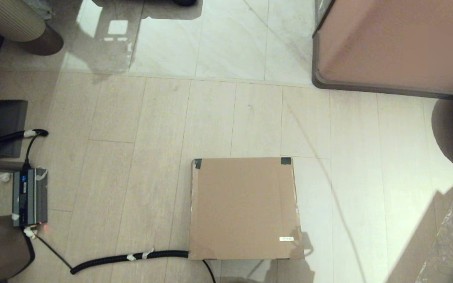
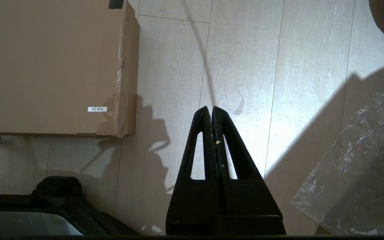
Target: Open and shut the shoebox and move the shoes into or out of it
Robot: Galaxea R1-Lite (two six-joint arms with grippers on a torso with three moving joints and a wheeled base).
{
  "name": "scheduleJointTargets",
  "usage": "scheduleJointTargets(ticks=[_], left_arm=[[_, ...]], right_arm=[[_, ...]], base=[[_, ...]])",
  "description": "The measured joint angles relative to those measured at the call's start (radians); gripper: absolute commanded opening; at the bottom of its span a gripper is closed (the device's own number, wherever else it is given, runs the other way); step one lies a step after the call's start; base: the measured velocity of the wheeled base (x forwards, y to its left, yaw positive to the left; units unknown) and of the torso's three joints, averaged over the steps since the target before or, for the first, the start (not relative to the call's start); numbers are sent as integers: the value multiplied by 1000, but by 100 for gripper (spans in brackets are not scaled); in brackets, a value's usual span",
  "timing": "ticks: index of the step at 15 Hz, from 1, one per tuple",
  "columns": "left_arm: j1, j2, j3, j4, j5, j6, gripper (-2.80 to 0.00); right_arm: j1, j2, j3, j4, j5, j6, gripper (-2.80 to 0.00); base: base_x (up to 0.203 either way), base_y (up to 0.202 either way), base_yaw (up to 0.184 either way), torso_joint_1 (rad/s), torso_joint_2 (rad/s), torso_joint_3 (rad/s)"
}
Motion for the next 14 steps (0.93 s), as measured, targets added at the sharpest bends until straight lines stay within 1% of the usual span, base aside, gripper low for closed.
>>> scheduleJointTargets(ticks=[2, 10, 14], left_arm=[[0, -3, 1, -1, 0, -11, -280], [0, -5, 3, -3, 0, -12, -280], [0, -5, 3, -3, 0, -12, -280]], right_arm=[[0, -4, 0, -4, 0, 1, -280], [0, -7, 0, -7, 0, 0, -280], [0, -7, 0, 8, -2, 17, -280]], base=[[0, 0, 0, 0, 0, 0], [0, 0, 0, 0, 0, 0], [0, 0, 0, 0, 0, 0]])
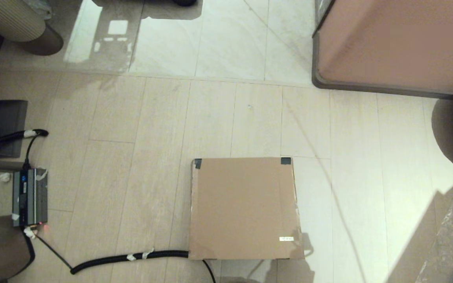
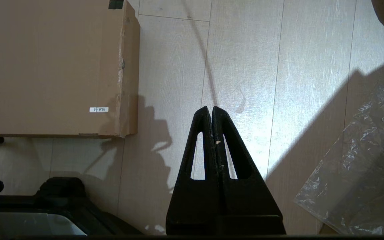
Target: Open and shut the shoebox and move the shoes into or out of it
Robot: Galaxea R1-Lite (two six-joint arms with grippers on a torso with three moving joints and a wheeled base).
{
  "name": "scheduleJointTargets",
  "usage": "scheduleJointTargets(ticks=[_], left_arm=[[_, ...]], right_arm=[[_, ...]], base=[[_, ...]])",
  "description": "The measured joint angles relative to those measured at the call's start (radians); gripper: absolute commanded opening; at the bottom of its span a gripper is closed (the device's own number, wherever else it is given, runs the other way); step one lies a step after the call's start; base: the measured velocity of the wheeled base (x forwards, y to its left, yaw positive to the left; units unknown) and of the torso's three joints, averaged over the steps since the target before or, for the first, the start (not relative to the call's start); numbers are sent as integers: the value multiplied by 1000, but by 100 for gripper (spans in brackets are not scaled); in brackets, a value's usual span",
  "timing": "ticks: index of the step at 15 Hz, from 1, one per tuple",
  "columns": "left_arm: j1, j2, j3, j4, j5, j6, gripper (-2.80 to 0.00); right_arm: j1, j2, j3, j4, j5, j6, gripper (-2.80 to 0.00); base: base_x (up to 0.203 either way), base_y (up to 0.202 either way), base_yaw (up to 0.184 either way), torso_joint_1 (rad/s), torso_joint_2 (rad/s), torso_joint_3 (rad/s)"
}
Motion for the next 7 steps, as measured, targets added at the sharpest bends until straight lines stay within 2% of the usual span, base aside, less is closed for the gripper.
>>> scheduleJointTargets(ticks=[7], left_arm=[[0, 0, 0, 0, 0, 0, -280]], right_arm=[[0, 0, 0, 0, 1, 1, -280]], base=[[0, 0, 0, 0, 0, 0]])
